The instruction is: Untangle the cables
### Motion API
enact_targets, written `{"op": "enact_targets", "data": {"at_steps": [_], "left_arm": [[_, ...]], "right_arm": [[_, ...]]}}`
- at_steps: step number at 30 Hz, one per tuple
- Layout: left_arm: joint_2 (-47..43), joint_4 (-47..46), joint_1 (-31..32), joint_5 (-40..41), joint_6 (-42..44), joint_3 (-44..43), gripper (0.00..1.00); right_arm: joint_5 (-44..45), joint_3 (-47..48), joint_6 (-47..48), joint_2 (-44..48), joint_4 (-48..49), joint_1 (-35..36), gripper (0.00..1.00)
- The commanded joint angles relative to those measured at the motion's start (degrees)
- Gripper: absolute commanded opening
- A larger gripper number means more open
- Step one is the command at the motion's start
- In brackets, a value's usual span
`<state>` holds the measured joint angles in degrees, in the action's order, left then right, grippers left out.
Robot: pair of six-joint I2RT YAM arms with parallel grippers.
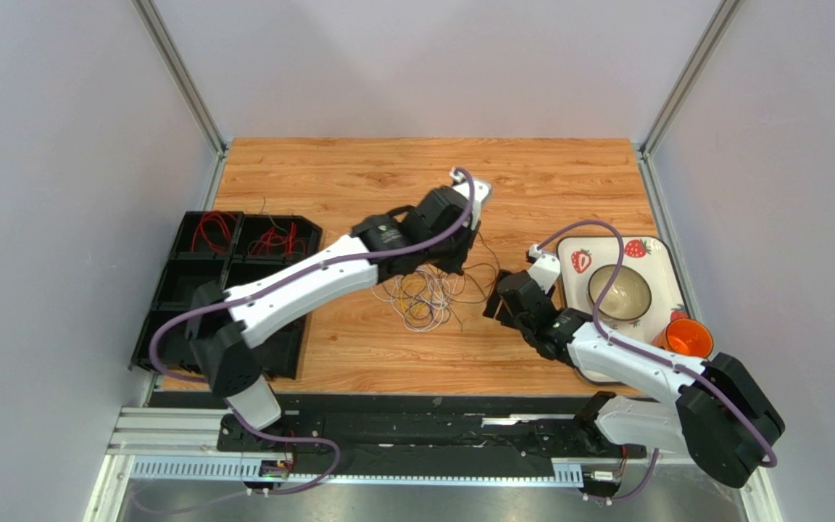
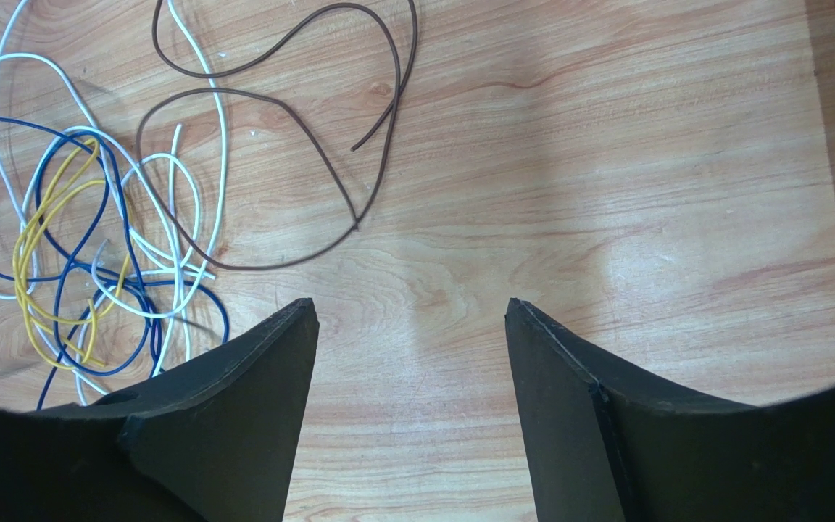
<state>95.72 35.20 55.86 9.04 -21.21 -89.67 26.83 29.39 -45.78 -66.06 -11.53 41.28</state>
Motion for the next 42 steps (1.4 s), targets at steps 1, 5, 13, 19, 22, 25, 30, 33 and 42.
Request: {"op": "enact_targets", "data": {"at_steps": [1, 5, 13, 19, 22, 25, 30, 33, 42], "left_arm": [[-9.93, 5.92, -0.83, -2.88, 3.81, -12.44, 0.0], [-12.66, 13.03, -1.27, -3.15, 5.65, -25.52, 0.0], [-18.81, 10.06, -2.24, -2.46, 9.7, -29.87, 0.0], [-24.17, 9.53, -5.14, 4.93, 7.59, -19.86, 0.0], [-26.72, 10.41, -7.95, 7.04, 6.1, -13.8, 0.0], [-28.75, 11.99, -12.25, 8.01, 4.52, -9.49, 0.0], [-30.68, 16.21, -21.74, 11.62, 1.44, -3.77, 0.0], [-32.96, 16.31, -27.02, 9.78, -0.14, 1.41, 0.0], [-37.71, 17.19, -33.88, 16.27, -3.04, 15.3, 0.0]], "right_arm": [[-0.02, 1.46, 0.6, -1.17, 2.3, -0.23, 0.68], [-0.37, 2.43, 0.87, -2.32, 1.95, -0.23, 0.68], [-0.55, 1.29, 1.04, -0.56, 2.74, -0.23, 0.68], [-0.99, 1.46, 1.13, -0.64, 2.65, -0.23, 0.68], [-1.69, 1.99, 1.57, -1.35, 2.48, -0.32, 0.67], [-1.87, 2.17, 1.57, -1.7, 2.48, -0.23, 0.67], [-1.87, 2.08, 1.66, -1.79, 2.39, -0.23, 0.67], [-1.96, 2.17, 1.66, -1.7, 2.48, -0.23, 0.67], [-2.75, 2.69, 2.18, -2.58, 2.48, -0.32, 0.66]]}}
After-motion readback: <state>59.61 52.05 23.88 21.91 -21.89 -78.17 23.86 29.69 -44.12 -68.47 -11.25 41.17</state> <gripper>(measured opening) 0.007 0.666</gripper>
